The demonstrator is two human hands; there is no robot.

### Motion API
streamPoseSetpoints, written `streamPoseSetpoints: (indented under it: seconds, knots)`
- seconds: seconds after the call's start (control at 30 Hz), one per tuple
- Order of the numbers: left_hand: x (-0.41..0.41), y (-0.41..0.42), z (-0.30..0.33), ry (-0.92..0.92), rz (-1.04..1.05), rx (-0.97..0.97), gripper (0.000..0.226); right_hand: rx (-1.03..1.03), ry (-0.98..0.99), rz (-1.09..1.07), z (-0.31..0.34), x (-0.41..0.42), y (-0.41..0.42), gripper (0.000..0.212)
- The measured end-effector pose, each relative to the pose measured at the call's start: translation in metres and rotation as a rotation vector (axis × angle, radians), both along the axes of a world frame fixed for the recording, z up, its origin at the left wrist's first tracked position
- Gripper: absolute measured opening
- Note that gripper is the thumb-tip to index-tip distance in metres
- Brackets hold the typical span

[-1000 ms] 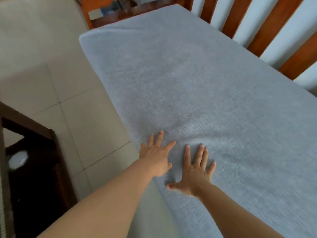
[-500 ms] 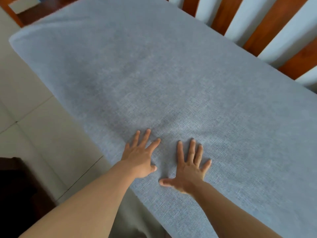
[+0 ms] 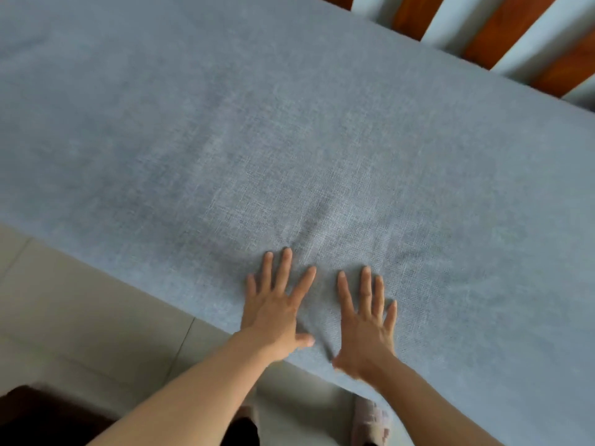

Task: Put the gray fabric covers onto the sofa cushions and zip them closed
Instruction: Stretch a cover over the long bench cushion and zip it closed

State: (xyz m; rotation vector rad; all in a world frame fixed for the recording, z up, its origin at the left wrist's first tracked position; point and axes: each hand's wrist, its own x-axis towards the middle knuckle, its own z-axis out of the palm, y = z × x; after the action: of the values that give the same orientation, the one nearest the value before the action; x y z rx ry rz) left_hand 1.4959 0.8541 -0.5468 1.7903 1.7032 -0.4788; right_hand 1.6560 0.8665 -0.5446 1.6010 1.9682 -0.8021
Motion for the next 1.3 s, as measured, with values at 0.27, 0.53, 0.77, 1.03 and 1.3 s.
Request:
streamPoseSetpoints:
  seconds: [0.27, 0.53, 0.77, 1.03, 1.3]
  knots:
    - [-0.023, -0.019, -0.022, 0.136, -0.245, 0.230, 0.114, 0.334, -0.083, -0.097, -0.034, -0.009, -0.057, 0.143]
    - [-0.025, -0.012, -0.045, 0.113, -0.291, 0.424, 0.137, 0.274, -0.122, -0.061, -0.035, 0.000, -0.037, 0.135]
    - [-0.012, 0.030, -0.047, 0.155, -0.247, 0.442, 0.133, 0.263, -0.103, -0.043, -0.027, 0.011, 0.010, 0.123]
    - [-0.005, 0.071, -0.052, 0.192, -0.226, 0.442, 0.135, 0.261, -0.130, -0.034, -0.027, 0.014, 0.053, 0.129]
    - [0.001, 0.078, -0.030, 0.212, -0.273, 0.243, 0.140, 0.217, -0.090, 0.015, -0.027, 0.020, 0.056, 0.131]
